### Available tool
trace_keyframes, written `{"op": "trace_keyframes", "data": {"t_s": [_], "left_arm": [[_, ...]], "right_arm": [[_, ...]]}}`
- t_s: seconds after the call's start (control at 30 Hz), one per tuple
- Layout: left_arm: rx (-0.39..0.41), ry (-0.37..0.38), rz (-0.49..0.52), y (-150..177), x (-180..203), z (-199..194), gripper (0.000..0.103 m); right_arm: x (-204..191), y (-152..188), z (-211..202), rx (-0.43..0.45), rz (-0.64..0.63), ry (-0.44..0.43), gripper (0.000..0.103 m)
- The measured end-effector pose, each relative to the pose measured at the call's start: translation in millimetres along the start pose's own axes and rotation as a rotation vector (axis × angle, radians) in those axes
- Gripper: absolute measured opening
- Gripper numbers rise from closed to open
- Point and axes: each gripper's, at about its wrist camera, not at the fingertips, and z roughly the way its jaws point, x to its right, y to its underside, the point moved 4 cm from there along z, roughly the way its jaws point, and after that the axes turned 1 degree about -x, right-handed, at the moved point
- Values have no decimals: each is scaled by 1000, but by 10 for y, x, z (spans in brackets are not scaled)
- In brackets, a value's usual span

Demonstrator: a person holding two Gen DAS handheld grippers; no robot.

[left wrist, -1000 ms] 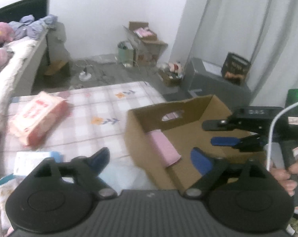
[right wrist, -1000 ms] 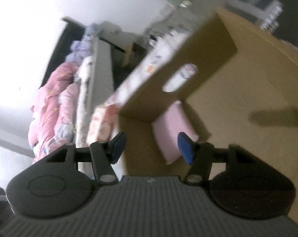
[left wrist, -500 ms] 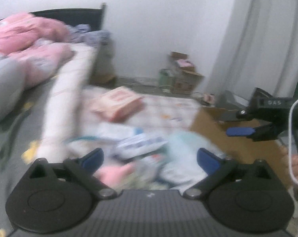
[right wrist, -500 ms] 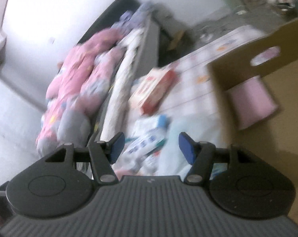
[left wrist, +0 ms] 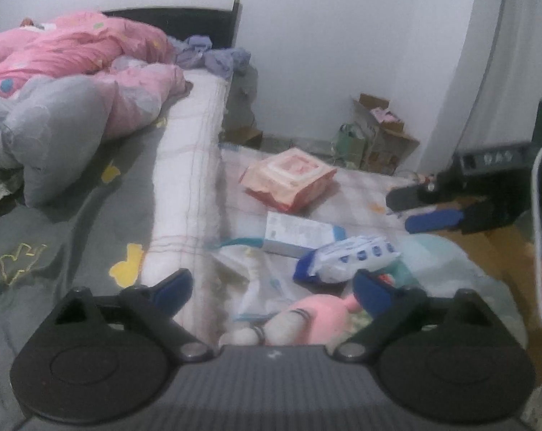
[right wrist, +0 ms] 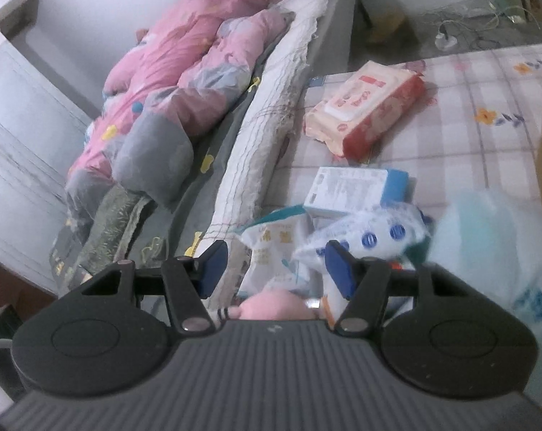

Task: Organize soft objects
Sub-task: 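Move the right tool back to the bed and grasp the white cotton-swab bag, then carry the cotton-swab bag with the right tool into the box and release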

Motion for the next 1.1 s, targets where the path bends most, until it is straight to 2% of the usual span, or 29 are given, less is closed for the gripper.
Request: {"op": "trace_keyframes", "data": {"t_s": [0.03, 0.1, 0.17, 0.3, 0.37, 0.5, 0.57, 0.7, 0.83, 1.0, 1.1], "left_arm": [[-15, 1, -6, 20, -9, 77, 88], [-62, 10, -35, 13, -42, 285, 74], [-108, 7, -65, 9, -97, 495, 64], [-198, -8, -103, -19, -183, 889, 52], [-243, -14, -108, -19, -211, 1065, 49], [-295, -25, -137, 14, -286, 1285, 20], [-286, 3, -154, 25, -312, 1308, 12], [-253, 6, -146, 17, -335, 1244, 9], [-202, 26, -200, -6, -420, 1039, 8], [-142, 45, -260, -54, -537, 821, 8], [-112, 56, -294, -96, -576, 750, 7]], "right_arm": [[-1, -32, 84, -17, 8, -13, 58], [-25, -98, 237, -60, 18, -41, 57], [-41, -169, 439, -110, 18, -58, 53], [-62, -302, 926, -204, 5, -40, 48], [-42, -353, 1149, -248, 14, -34, 47], [5, -393, 1534, -315, 8, 1, 47], [39, -396, 1682, -341, 9, 13, 47], [71, -382, 1829, -368, 10, 25, 48], [90, -404, 1876, -381, 36, 6, 49], [57, -425, 1937, -395, 90, -59, 69], [33, -435, 1952, -404, 126, -93, 73]]}}
